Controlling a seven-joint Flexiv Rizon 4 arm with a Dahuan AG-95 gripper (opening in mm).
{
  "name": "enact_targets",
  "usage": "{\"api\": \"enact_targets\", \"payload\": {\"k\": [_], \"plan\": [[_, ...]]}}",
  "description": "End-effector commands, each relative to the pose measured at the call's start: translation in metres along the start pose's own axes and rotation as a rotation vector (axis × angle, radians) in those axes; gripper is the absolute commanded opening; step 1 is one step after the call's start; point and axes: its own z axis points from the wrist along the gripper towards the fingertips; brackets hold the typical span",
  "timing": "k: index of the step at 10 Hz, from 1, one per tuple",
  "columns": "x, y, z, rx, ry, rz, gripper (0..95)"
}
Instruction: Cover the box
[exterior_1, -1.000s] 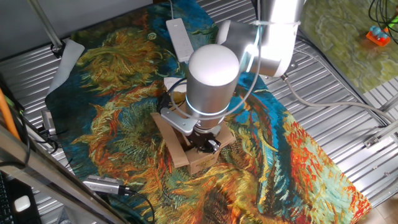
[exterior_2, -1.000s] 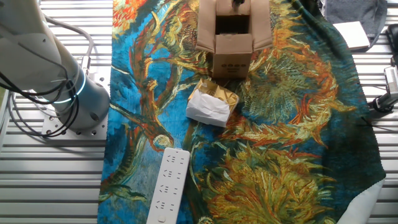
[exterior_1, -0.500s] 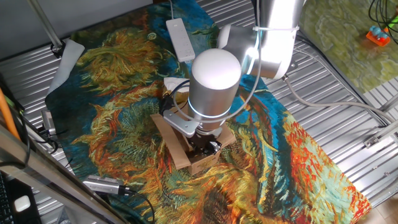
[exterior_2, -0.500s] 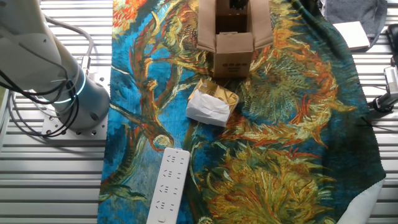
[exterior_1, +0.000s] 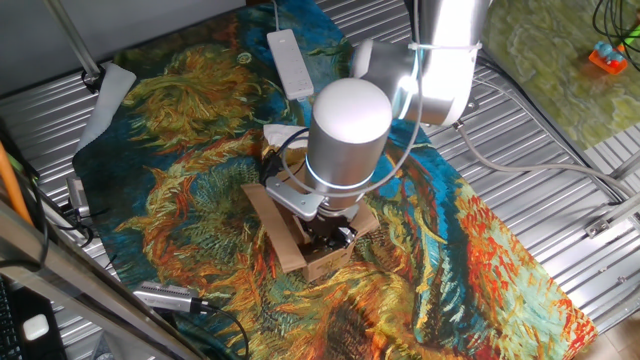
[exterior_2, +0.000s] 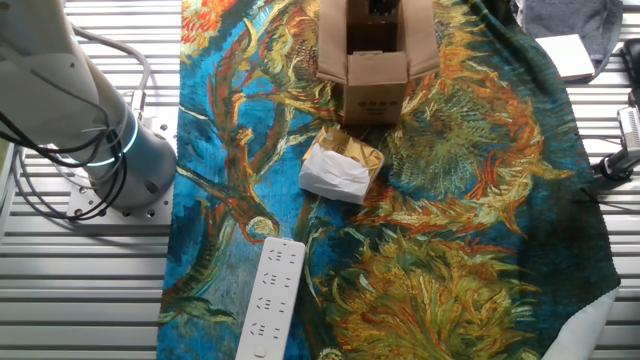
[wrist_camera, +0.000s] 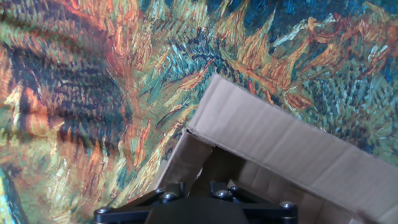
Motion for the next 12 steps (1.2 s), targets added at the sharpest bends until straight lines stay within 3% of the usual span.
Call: {"api": "enact_targets", "payload": {"k": [1,7,12], "plan": [[-0.001,0.0007,0.0004,-0.001,0.002,-0.002,19.0],[-0.0007,0.0013,0.0046,0.012,-0.011,-0.017,19.0],[0.0011,-0.006,-0.001,0.037,-0.025,-0.064,19.0]]}}
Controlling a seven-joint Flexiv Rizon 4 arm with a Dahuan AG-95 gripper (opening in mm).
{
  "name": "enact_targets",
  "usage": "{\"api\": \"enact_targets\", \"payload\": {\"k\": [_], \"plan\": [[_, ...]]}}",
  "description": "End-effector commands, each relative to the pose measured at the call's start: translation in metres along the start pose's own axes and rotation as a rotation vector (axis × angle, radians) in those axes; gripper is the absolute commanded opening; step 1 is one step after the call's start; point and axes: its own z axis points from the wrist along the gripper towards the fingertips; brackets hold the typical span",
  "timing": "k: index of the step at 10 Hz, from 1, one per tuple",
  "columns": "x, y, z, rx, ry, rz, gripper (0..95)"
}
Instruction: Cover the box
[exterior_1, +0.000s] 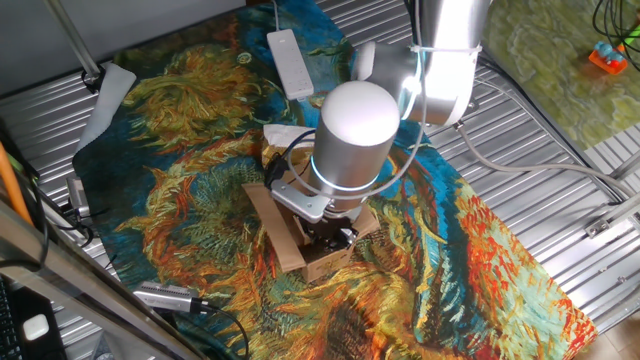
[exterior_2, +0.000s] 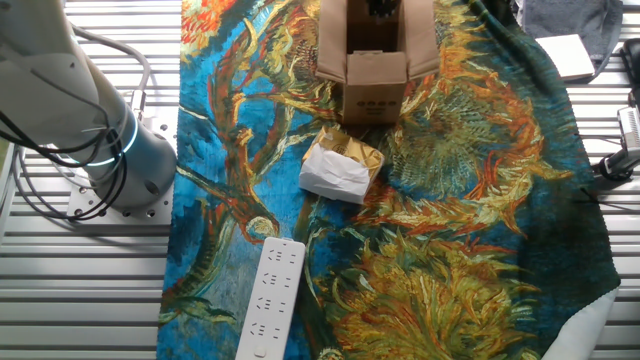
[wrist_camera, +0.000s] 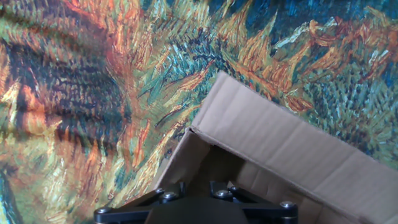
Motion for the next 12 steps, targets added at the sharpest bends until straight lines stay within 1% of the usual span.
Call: {"api": "enact_targets", "payload": {"k": [1,2,3,4,5,6,7,8,9,10,12], "plan": [[0.005,-0.003,-0.006,-0.004,0.003,-0.009,19.0],[0.01,-0.006,-0.011,-0.002,0.003,-0.02,19.0],[0.013,-0.008,-0.014,0.0,0.005,-0.026,0.0],[0.018,-0.014,-0.018,0.003,0.007,-0.035,0.0],[0.022,-0.022,-0.018,0.002,0.006,-0.044,0.0],[0.023,-0.029,-0.015,0.002,-0.002,-0.062,0.0],[0.02,-0.031,-0.007,0.003,-0.009,-0.052,0.0],[0.019,-0.033,0.0,0.001,-0.021,-0.052,0.0],[0.017,-0.035,0.006,0.001,-0.023,-0.049,0.0],[0.014,-0.037,0.008,0.001,-0.014,-0.053,0.0],[0.008,-0.046,0.007,0.001,-0.009,-0.069,0.0]]}}
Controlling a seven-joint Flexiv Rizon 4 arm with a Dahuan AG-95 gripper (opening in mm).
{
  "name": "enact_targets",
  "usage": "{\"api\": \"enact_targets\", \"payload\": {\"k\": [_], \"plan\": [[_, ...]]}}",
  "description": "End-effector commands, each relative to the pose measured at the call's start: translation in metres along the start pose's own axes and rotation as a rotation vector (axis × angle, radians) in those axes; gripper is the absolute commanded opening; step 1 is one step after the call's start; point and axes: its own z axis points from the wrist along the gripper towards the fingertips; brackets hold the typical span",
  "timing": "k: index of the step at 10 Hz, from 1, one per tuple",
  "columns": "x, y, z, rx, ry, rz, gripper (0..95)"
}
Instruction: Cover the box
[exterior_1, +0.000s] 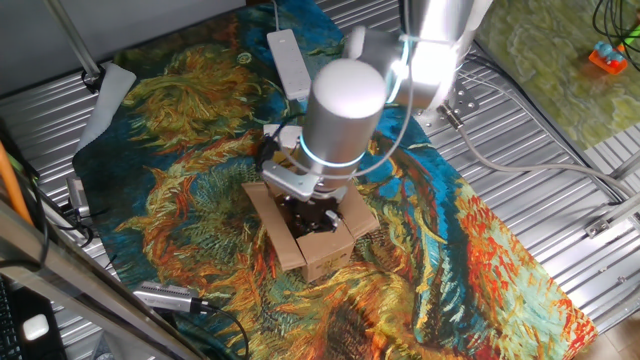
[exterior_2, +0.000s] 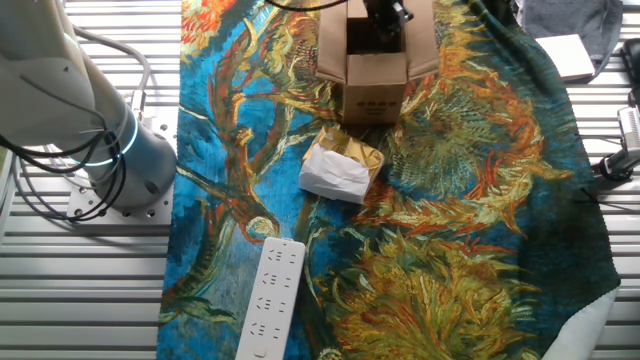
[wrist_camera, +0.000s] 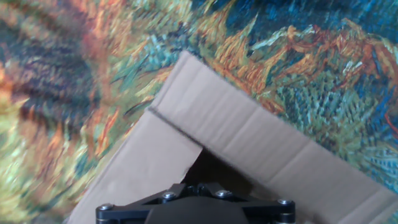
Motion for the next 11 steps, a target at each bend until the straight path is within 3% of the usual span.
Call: {"api": "enact_targets", "payload": {"k": [1,6,11], "plan": [[-0.005,-0.008,-0.004,-0.007,0.008,-0.023,0.0],[-0.026,-0.033,-0.012,-0.016,0.014,-0.051,0.0],[-0.027,-0.034,-0.019,-0.023,0.011,-0.043,0.0]]}}
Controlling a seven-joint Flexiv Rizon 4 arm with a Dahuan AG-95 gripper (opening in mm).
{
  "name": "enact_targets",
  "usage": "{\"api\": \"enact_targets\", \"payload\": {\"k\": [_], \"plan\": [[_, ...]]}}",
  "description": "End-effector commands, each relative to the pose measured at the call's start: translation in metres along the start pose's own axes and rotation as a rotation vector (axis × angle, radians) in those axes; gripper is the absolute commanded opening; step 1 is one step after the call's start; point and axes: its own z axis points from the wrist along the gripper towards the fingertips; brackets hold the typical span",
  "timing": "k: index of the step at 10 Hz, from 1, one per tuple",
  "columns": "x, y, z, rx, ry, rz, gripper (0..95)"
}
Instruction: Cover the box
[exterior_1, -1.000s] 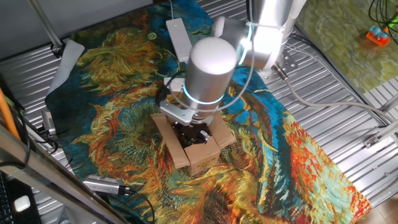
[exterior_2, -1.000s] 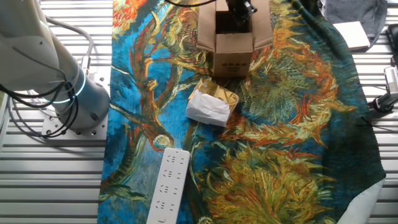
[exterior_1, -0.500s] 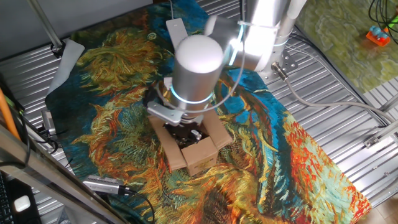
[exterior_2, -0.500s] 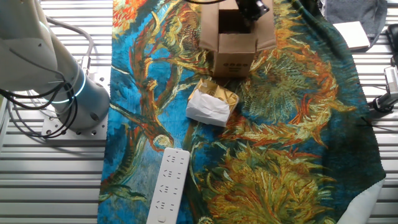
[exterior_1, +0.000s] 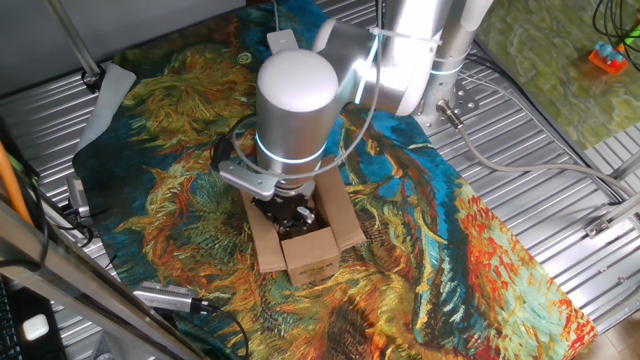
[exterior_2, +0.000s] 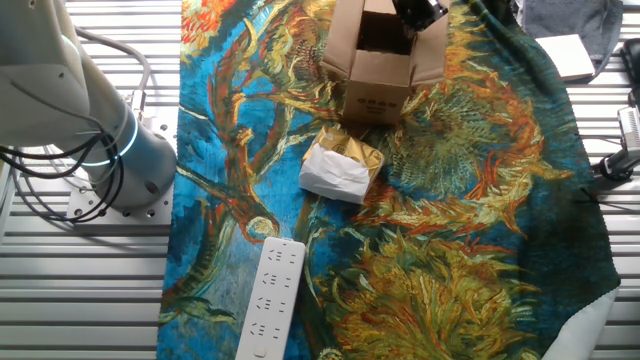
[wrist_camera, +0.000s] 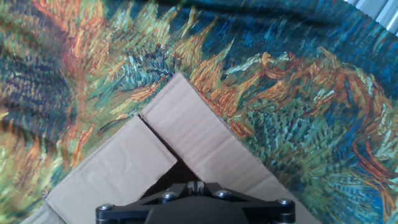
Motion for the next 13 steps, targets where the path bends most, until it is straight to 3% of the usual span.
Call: {"api": "enact_targets", "payload": {"k": [1,6,11,12,13], "plan": [[0.0,0.001,0.0,0.002,0.008,0.004,0.0],[-0.013,-0.012,-0.002,0.005,0.008,-0.026,0.0],[-0.017,-0.016,-0.003,-0.004,-0.003,-0.028,0.0],[-0.02,-0.019,-0.004,-0.004,-0.003,-0.038,19.0],[-0.024,-0.022,-0.005,-0.003,-0.002,-0.047,19.0]]}}
